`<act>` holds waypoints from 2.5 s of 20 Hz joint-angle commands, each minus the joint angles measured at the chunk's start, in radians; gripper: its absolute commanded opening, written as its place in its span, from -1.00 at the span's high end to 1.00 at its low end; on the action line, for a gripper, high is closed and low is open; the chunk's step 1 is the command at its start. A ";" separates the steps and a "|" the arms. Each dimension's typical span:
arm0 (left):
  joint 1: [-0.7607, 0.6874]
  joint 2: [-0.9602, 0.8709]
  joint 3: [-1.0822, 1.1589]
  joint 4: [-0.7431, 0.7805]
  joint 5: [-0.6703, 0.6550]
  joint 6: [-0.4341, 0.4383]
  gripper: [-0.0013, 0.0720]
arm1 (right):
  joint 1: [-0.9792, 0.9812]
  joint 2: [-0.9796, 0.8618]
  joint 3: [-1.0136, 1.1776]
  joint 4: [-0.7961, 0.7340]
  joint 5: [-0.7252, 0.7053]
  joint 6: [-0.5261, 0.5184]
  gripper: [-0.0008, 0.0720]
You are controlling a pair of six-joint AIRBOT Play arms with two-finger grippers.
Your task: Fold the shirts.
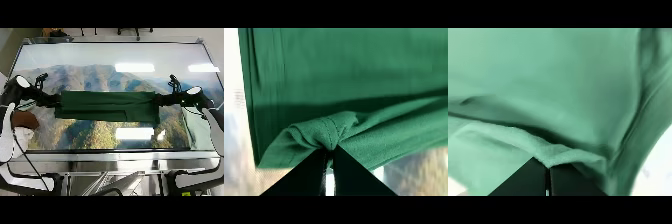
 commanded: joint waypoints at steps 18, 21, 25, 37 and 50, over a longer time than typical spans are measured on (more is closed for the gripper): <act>-0.038 -0.280 0.568 -0.216 -0.324 -0.081 -0.88 | -0.052 -0.242 0.114 0.062 0.120 -0.040 -0.95; -0.116 -0.281 0.566 -0.216 -0.316 -0.072 0.45 | -0.015 -0.248 0.116 0.073 0.124 -0.092 0.58; -0.269 -0.288 0.565 -0.215 -0.188 -0.072 0.93 | -0.015 -0.185 0.175 0.082 0.203 -0.087 0.91; -0.778 -0.661 0.699 -0.218 0.094 -0.121 0.93 | -0.022 0.000 0.640 0.094 0.592 0.147 0.91; -0.364 0.089 0.593 -0.217 -0.126 -0.042 0.93 | 0.343 -0.074 0.665 0.093 0.318 0.227 0.91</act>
